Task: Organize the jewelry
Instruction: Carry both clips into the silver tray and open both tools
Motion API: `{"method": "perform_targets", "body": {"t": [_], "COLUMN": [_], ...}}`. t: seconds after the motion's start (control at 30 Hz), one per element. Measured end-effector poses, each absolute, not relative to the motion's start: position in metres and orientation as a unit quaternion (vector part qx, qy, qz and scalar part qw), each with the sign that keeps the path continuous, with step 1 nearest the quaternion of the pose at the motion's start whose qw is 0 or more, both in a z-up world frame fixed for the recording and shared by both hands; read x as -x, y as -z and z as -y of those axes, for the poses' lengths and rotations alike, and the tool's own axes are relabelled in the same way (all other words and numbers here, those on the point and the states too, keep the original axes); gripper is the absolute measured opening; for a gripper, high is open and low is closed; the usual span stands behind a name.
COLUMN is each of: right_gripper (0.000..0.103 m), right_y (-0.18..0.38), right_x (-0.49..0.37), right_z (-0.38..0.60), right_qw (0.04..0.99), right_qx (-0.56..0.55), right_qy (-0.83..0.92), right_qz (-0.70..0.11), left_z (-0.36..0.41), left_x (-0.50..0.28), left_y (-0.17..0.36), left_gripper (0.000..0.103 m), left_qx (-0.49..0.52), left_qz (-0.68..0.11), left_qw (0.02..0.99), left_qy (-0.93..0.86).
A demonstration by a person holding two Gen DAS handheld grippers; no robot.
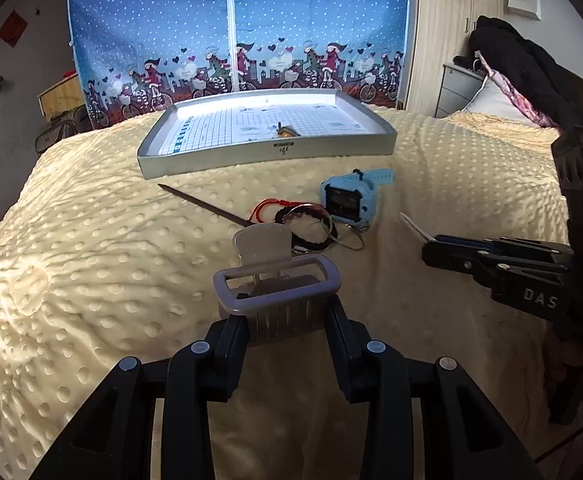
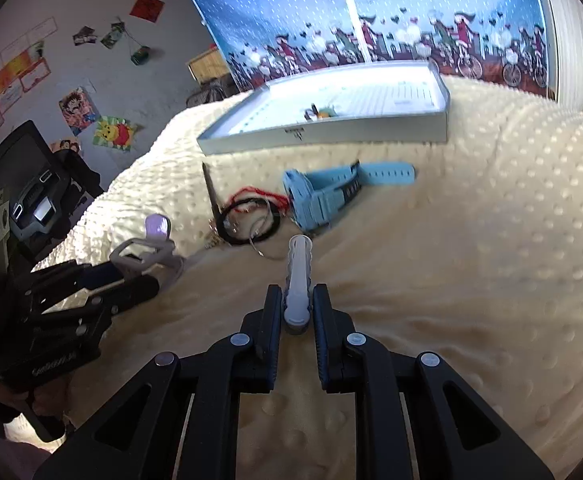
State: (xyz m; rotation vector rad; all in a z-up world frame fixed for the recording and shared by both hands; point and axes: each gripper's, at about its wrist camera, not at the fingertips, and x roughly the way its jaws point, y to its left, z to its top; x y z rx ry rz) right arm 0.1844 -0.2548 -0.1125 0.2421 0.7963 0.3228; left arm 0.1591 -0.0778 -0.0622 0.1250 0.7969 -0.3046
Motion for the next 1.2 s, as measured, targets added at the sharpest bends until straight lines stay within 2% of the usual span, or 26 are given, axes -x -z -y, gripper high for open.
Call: {"method": "perform_targets", "body": {"t": [0.3,0.57,0.9,1.2], "right_gripper": [0.014,0.014,0.014,0.014], "right_y": [0.088,0.072,0.090,0.114], "right_x": [-0.209,-0.280,-0.355,-0.381], "right_z": [0.266,0.298,0.317,0.322], "right_qw": [0.926,0.935,0.940,0.927], "right_qx": [-0.120,-0.164,-0.161,-0.181], "right_qy": [-0.153,-0.140,-0.118,-0.104], "right_qz": [-0.323,-0.282,-0.275,-0.312], "left_z": [0.089,0.104,0.119,0.122], "left_x": [-0.186,-0.276,-0.371,-0.394], "left_y": [0.024,-0.007,0.028,0.050], "left_gripper": [0.035,0.035,0.035,0.035], "left_qx": [-0.041,-0.026,-0.001,0.001], "left_qz": [-0.341,-0.335,-0.391,-0.425], "left_qw": [0.927,0.931,0.913,0.898], "left_qy": [0.148,0.143,0.114,0.115]}}
